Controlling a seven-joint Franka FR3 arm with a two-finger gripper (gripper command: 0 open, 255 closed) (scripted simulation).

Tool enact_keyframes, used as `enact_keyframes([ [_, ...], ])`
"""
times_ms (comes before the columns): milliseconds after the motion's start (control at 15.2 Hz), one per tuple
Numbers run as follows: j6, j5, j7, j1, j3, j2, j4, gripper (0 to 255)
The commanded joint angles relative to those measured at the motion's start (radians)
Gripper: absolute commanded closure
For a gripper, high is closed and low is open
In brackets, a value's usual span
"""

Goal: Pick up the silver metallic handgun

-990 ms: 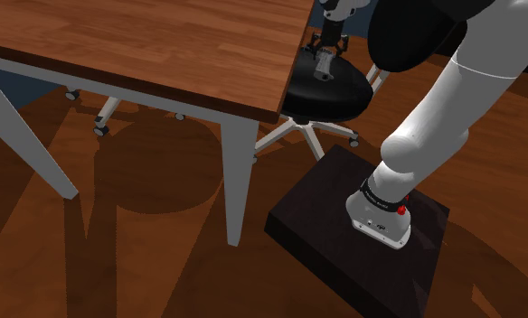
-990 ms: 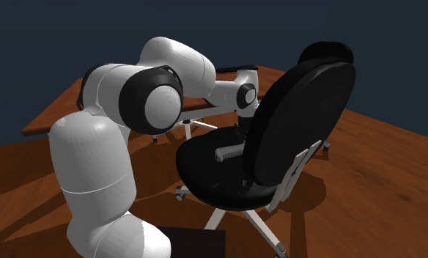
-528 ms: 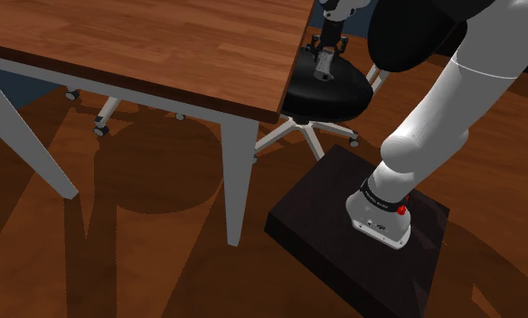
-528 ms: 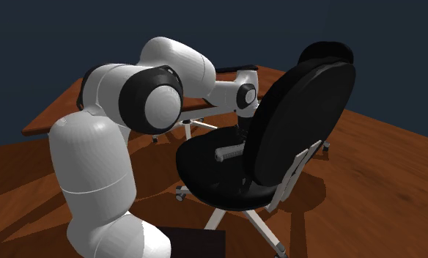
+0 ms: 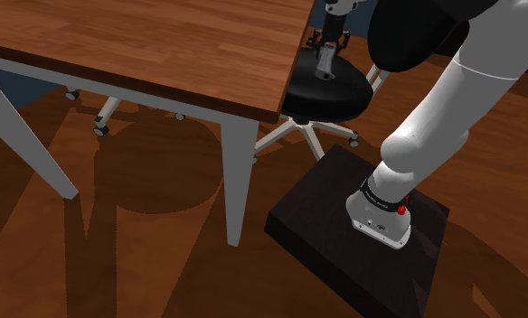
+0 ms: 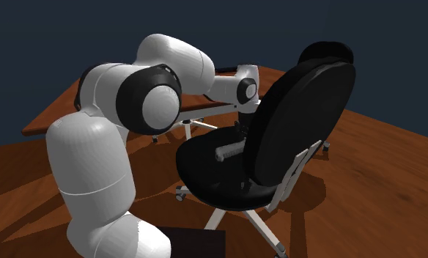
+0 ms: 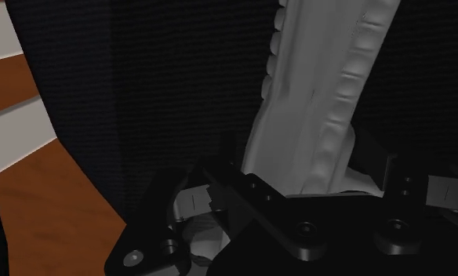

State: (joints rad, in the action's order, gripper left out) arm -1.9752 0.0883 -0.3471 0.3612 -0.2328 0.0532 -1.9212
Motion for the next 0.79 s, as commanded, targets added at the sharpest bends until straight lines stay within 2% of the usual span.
enact_keyframes([
  [0, 0.028, 0.0, 0.0, -0.001, 0.001, -0.005, 0.024, 255],
  [594, 0.145, 0.001, 0.007, -0.003, 0.002, -0.02, 0.126, 255],
  [726, 0.147, 0.001, 0.007, -0.003, 0.002, -0.021, 0.128, 255],
])
